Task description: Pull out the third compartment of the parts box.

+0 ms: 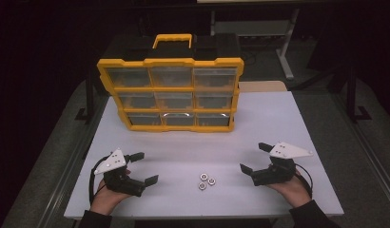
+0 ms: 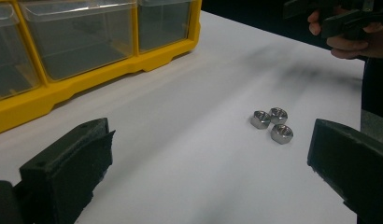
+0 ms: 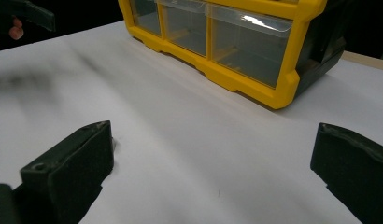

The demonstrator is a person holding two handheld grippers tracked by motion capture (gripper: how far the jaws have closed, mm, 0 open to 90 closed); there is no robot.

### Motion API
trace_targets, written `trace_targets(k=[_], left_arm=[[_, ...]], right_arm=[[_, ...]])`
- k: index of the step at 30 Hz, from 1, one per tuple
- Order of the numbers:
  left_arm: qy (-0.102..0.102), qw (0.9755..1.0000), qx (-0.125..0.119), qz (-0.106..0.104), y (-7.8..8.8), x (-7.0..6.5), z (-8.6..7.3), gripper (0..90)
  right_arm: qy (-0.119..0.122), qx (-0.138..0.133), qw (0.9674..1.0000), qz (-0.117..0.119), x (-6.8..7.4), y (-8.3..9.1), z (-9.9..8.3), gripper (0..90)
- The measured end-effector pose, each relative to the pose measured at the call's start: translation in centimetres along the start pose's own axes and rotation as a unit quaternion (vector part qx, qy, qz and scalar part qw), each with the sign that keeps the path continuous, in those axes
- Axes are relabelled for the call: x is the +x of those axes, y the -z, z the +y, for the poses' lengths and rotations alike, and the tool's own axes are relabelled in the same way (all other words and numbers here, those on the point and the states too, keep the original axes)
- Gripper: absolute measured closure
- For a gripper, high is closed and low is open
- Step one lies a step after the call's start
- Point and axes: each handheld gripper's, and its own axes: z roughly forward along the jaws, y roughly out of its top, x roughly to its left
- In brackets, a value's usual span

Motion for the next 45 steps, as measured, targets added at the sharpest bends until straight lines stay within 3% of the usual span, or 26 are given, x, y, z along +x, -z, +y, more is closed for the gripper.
trace_targets(k=[45], left_arm=[[0.000,0.9999,0.012,-0.007,-0.5,-0.2,-0.2,0.0]], right_arm=[[0.012,0.007,0.9995,0.029,-0.1,-3.6,2.3,0.0]])
